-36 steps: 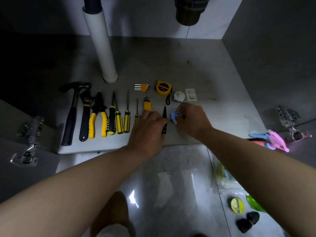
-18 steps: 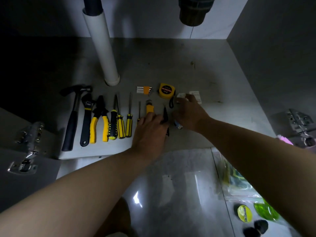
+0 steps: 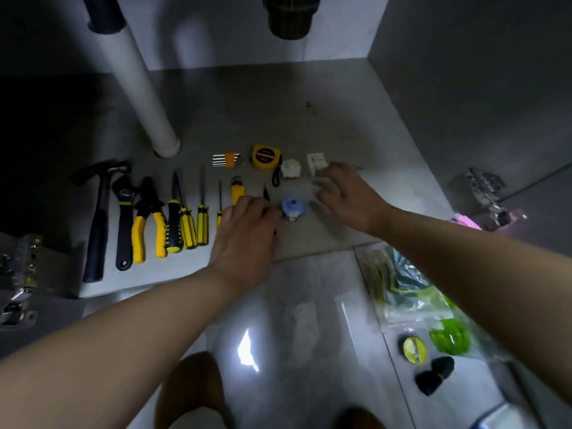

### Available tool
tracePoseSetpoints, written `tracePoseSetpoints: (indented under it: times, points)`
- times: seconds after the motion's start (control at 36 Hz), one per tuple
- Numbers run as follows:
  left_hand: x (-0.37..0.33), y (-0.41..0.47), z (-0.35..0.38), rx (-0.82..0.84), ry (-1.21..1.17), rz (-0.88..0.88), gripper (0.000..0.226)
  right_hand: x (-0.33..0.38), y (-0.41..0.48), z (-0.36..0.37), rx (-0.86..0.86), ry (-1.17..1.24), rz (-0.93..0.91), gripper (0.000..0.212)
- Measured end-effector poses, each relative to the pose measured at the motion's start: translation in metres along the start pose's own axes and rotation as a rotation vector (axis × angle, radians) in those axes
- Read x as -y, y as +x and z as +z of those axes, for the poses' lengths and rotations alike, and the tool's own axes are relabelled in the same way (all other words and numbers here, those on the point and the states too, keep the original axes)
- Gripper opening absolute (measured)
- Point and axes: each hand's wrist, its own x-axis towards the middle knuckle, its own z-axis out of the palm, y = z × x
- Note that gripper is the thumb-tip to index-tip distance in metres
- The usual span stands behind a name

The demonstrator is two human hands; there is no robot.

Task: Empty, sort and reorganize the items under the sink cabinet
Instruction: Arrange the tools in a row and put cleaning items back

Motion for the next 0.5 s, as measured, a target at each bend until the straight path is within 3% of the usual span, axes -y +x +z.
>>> tracePoseSetpoints:
  times: [0.11,0.25,0.36,0.5]
  points:
    - [-0.023,-0.004,-0.015,-0.038,-0.003,0.159,0.031,-0.027,-0.049,-0.028,-0.100,-0.007,0.061,0.031]
    - [-0.070,-0.008,-0.043,0.027,0.015,0.472,0.024,-0.050,-0.126,-0.066,-0.192,-0.127,0.174,0.013]
    - [-0.108,-0.007,-0.066,0.256,0.045,0.624,0.030,-0.063,-0.199,-0.081,-0.163,-0.143,0.324,0.012]
    - [-0.148,-0.017,-0.087,0.556,-0.010,0.588,0.030,-0.084,-0.286,-0.073,-0.061,-0.072,0.556,0.023]
